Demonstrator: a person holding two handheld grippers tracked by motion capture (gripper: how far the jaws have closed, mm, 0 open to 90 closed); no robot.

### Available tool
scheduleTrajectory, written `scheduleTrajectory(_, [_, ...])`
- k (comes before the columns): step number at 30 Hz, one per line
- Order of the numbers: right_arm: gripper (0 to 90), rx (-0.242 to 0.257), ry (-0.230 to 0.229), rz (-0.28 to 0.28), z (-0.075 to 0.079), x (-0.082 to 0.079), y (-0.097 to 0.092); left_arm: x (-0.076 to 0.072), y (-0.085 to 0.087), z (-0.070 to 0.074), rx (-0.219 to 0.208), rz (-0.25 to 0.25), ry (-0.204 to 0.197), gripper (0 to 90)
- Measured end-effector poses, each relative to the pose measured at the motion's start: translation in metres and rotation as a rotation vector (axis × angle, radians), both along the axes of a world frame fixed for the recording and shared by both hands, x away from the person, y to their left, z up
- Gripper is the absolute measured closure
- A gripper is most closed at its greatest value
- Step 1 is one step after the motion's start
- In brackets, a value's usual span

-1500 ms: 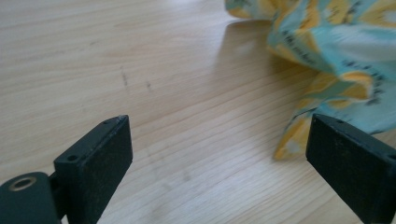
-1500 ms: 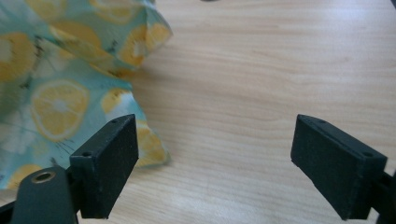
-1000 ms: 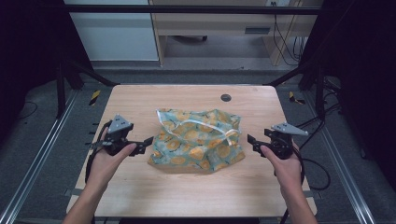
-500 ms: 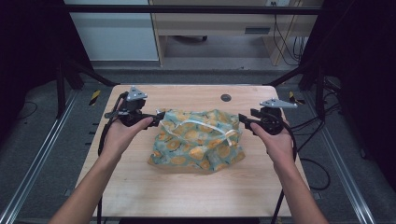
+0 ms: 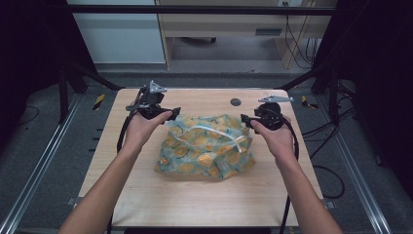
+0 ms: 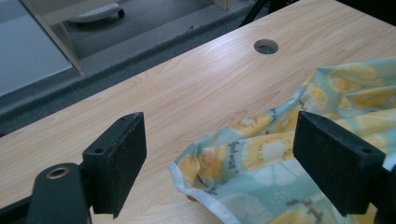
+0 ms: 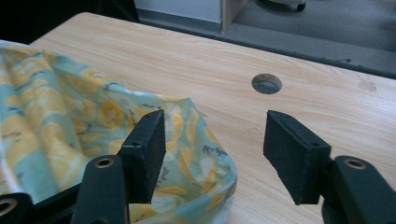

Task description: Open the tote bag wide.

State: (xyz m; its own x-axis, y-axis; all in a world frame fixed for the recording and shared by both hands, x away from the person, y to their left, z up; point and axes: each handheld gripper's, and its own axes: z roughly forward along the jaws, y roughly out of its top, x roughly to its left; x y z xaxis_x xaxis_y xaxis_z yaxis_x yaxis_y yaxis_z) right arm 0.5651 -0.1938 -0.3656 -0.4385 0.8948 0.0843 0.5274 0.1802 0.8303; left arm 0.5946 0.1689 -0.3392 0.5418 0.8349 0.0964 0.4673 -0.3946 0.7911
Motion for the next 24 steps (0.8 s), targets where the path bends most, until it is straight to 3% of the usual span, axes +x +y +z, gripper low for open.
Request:
scheduleTrajectory(4, [38.9,-0.007,0.012,-0.011,-0.004,0.006,0.001,0.010,-0.001,-0.007,0.009,0.040,0.008,17.8])
scheduleTrajectory(12, [38.9,-0.026,0.026,-0.004,-0.009,0.009,0.007,0.025,-0.005,-0.015,0.001,0.040,0.043,19.0])
scheduleTrajectory(15, [38.9,-0.027,0.022,0.002,-0.008,0.008,0.009,0.025,-0.009,-0.020,0.052,0.054,0.064,17.8])
scheduleTrajectory(18, [38.6,-0.025,0.018,0.013,-0.008,0.006,0.011,0.024,-0.006,-0.024,0.066,0.074,0.077,16.2])
scheduleTrajectory(21, [38.4,-0.018,0.015,0.017,-0.006,0.004,0.013,0.024,-0.001,-0.027,0.030,0.097,0.083,14.4])
scheduleTrajectory(23, [37.7,-0.016,0.007,0.024,-0.004,0.002,0.014,0.022,0.001,-0.033,-0.009,0.092,0.113,11.9])
scheduleTrajectory(24, [37.4,-0.016,0.005,0.024,-0.004,0.001,0.015,0.021,0.001,-0.034,-0.005,0.088,0.119,11.1])
